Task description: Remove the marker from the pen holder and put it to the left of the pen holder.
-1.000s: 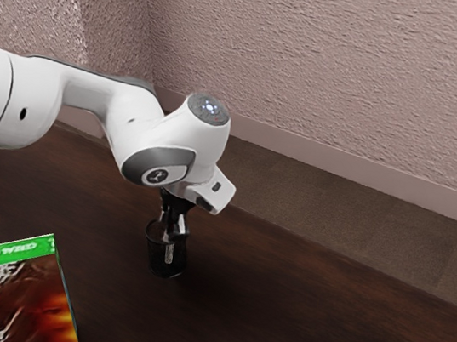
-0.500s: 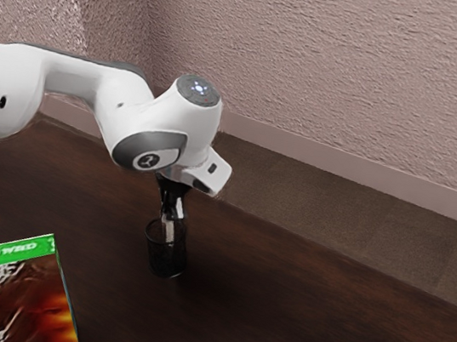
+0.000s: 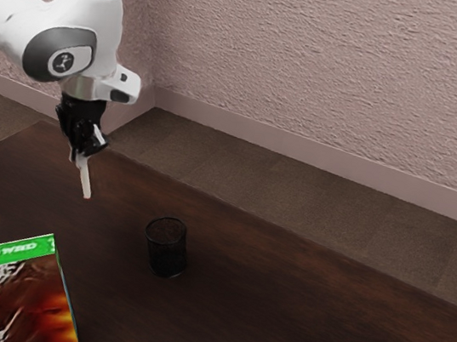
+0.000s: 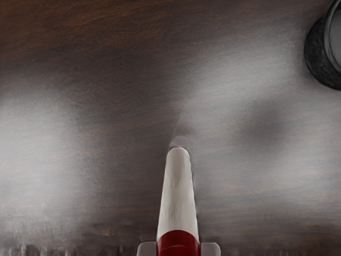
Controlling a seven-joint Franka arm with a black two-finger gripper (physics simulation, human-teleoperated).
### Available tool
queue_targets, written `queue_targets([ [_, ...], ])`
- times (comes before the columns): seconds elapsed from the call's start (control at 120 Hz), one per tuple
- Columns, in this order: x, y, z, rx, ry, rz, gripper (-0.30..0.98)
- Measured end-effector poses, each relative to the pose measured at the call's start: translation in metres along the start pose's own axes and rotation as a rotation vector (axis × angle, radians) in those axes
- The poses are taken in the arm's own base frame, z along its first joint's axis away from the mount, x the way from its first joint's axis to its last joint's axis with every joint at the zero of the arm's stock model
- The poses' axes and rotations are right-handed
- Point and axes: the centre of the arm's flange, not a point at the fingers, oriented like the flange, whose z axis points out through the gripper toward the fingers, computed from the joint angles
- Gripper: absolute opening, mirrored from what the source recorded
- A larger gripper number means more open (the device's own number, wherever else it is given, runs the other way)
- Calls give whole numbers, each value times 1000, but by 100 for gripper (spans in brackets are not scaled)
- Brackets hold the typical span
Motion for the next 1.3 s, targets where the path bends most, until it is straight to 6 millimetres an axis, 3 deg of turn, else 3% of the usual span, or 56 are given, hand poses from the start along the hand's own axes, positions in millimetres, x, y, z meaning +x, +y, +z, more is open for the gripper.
queue_targets([
  [0.225, 27, -50, 104, -131, -416, -165, -10],
  [0.325, 41, -61, 155, -189, -592, -201, -10],
  [0.442, 50, -67, 201, -243, -733, -212, -10],
  [0.575, 55, -62, 229, -272, -820, -187, -10],
  [0.667, 55, -60, 237, -287, -845, -169, -8],
  [0.817, 55, -58, 238, -326, -848, -153, 26],
  [0.867, 56, -57, 230, -329, -828, -145, 35],
  [0.9, 59, -58, 213, -326, -782, -139, 40],
  [0.933, 64, -57, 182, -313, -700, -124, 44],
  [1.025, 69, -35, 65, -254, -373, -44, 53],
  [1.092, 66, -24, 14, -229, -185, -3, 57],
  [1.175, 69, -17, -25, -214, -22, 24, 61],
  [1.3, 79, -8, -55, -197, 111, 52, 64],
])
